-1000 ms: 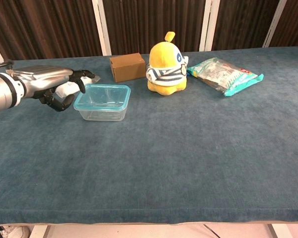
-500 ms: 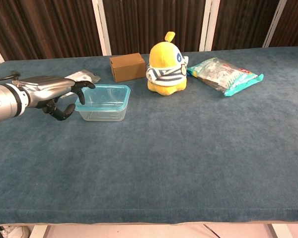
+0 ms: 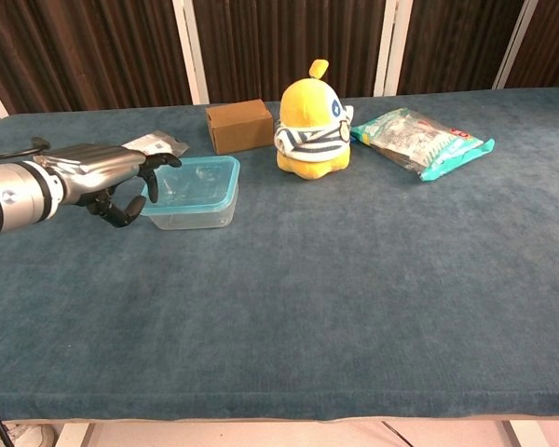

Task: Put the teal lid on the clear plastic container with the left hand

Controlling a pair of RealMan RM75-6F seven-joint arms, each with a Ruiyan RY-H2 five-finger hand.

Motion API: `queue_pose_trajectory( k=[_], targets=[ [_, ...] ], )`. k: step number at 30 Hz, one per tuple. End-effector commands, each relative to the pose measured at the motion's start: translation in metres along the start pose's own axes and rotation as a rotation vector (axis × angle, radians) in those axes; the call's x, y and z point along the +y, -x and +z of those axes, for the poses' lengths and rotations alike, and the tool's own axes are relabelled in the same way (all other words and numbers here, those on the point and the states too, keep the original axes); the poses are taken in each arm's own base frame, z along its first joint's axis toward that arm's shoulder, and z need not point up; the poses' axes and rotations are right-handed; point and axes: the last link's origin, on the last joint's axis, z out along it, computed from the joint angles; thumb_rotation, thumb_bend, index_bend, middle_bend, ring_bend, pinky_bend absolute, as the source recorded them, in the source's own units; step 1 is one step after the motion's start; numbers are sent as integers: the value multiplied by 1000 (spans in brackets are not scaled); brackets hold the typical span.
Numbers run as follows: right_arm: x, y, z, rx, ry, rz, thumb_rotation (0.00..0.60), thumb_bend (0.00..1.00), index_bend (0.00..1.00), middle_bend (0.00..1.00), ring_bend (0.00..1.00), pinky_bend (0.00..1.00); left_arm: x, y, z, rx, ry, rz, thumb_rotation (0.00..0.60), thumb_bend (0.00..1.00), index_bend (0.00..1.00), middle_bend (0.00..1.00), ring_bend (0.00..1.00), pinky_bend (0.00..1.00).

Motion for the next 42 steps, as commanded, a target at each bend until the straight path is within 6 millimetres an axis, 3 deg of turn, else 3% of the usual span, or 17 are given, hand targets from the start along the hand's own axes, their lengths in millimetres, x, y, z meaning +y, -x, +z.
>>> queue_pose_trajectory(
  k=[1,7,11,27,42],
  targets=[
    [0,0,0,-1,1,0,600,133,0,0,0,13,2,-7,1,37,9,-15,600,675,0,272,68,0],
    [0,0,0,-1,1,1,600,133,0,0,0,12,6,-30,1,162,43,-82,600,675,0,235,40,0],
    [0,0,0,0,-1,2,600,133,0,0,0,12,4,-35,7,198,41,-116,600,674,0,231,34,0],
    [3,-4,-2,9,2,16,600,133,0,0,0,13,3,-17,35,165,10,-119,600,705,0,218,15,0],
    [4,-5,-3,14,0,19,600,133,0,0,0,13,0,-8,41,124,-14,-99,600,724,0,219,13,0]
  ],
)
